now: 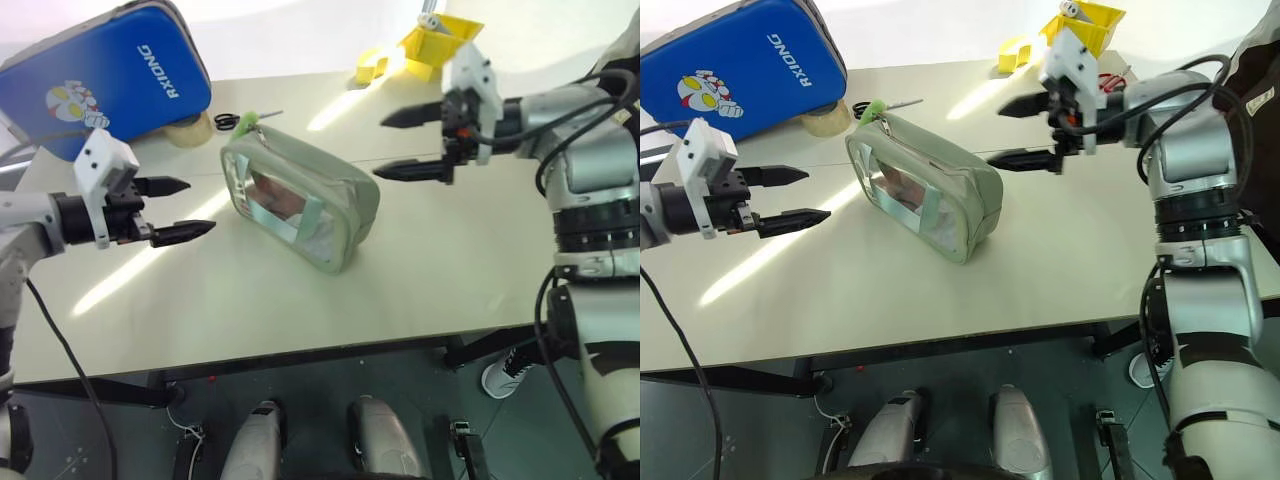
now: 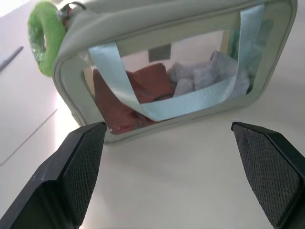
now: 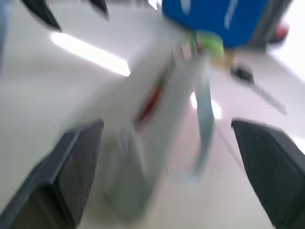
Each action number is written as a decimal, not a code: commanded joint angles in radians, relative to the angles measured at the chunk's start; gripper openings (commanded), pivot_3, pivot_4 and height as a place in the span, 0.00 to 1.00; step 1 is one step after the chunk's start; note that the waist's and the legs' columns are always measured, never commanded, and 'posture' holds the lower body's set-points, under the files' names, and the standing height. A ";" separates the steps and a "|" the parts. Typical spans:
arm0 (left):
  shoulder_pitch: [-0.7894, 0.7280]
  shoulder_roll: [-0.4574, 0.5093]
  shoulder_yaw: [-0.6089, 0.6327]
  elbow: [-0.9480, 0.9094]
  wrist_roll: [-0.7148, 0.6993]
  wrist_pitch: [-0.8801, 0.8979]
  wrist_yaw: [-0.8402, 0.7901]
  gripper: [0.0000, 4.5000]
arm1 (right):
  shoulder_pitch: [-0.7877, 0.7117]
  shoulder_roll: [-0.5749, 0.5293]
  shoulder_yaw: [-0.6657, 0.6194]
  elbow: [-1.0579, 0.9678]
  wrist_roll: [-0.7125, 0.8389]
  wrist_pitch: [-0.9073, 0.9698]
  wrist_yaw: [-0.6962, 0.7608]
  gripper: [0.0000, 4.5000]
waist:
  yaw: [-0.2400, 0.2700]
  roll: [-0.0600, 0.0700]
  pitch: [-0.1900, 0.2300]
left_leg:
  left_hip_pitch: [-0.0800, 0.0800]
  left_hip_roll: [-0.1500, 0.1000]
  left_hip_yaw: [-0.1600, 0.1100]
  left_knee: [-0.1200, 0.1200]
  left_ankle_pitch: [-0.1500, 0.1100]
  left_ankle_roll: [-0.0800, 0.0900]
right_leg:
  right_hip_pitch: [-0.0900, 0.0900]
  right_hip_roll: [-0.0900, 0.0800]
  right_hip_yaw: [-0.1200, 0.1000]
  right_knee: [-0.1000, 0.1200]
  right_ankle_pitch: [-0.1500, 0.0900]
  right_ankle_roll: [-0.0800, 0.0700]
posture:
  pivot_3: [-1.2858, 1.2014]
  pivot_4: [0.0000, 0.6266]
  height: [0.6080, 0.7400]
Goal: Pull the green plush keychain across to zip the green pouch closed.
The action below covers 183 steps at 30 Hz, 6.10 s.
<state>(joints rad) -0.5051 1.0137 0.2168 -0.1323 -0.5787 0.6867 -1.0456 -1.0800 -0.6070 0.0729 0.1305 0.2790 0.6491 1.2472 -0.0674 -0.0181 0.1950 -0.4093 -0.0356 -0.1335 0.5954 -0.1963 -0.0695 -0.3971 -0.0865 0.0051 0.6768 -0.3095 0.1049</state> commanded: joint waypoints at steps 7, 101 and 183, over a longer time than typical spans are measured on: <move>-0.094 0.010 0.039 0.048 -0.024 0.002 0.000 1.00 | 0.051 0.151 0.089 -0.251 -0.016 0.220 -0.329 0.99 | 0.019 0.000 0.000 | -0.001 -0.001 0.001 0.001 0.000 0.000 | -0.001 -0.001 0.000 0.001 0.000 0.000 | 0.52 0.24 1.00; 0.124 0.079 0.230 -0.076 -0.155 0.096 0.050 1.00 | -0.087 0.035 0.036 0.413 -0.118 -0.727 0.157 0.99 | 0.001 0.000 0.000 | 0.000 0.000 0.006 0.000 0.000 0.000 | -0.004 0.001 0.007 0.004 0.000 0.000 | 0.52 0.24 1.00; -0.285 -0.268 0.243 0.486 -0.195 0.280 0.268 0.13 | 0.109 0.035 0.045 0.172 -0.112 -0.501 -0.030 0.00 | -0.001 -0.001 0.000 | 0.000 0.000 0.008 0.002 0.001 -0.001 | -0.005 0.000 0.008 0.005 0.001 0.001 | 0.52 0.24 1.00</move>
<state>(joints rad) -0.7878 0.7162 0.4217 0.3969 -0.7445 0.9717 -0.7504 -0.9569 -0.5662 0.1325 0.3358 0.1592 0.1664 1.2233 -0.0683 -0.0193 0.1950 -0.4096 -0.0359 -0.1260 0.5975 -0.1956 -0.0707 -0.4023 -0.0862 0.0128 0.6820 -0.3089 0.1061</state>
